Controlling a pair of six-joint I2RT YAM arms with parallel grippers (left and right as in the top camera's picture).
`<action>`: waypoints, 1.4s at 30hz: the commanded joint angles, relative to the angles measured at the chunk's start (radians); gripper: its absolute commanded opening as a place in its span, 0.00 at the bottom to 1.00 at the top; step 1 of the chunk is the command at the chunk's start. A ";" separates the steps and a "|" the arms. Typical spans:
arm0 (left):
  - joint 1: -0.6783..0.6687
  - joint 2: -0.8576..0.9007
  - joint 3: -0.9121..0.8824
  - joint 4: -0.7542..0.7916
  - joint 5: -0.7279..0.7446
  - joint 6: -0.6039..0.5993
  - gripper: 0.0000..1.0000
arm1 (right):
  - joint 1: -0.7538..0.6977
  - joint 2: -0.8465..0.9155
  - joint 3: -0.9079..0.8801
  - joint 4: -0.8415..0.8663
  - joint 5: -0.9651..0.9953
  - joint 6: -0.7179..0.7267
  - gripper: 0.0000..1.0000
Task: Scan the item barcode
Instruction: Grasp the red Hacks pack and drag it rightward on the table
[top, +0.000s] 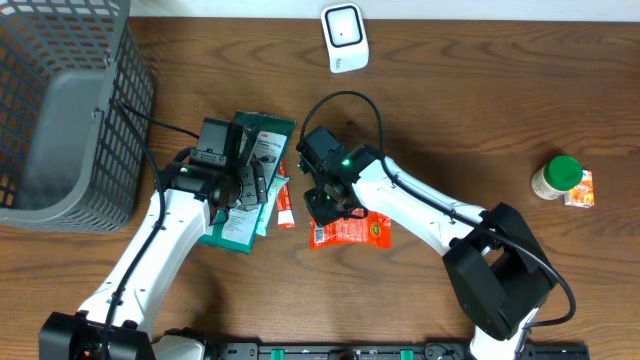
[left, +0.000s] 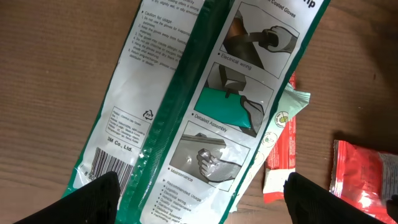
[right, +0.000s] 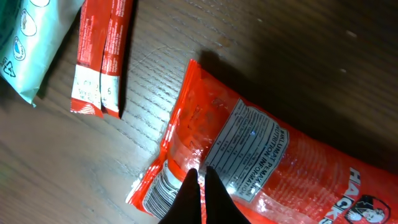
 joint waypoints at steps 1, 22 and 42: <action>0.001 0.002 -0.002 0.000 -0.005 0.002 0.85 | -0.023 0.002 0.050 0.002 -0.119 -0.030 0.01; 0.001 0.002 -0.002 0.000 -0.005 0.002 0.85 | -0.031 0.006 -0.050 -0.024 -0.085 -0.053 0.01; 0.001 0.002 -0.002 0.000 -0.005 0.002 0.85 | -0.260 0.006 -0.111 -0.117 0.145 0.055 0.01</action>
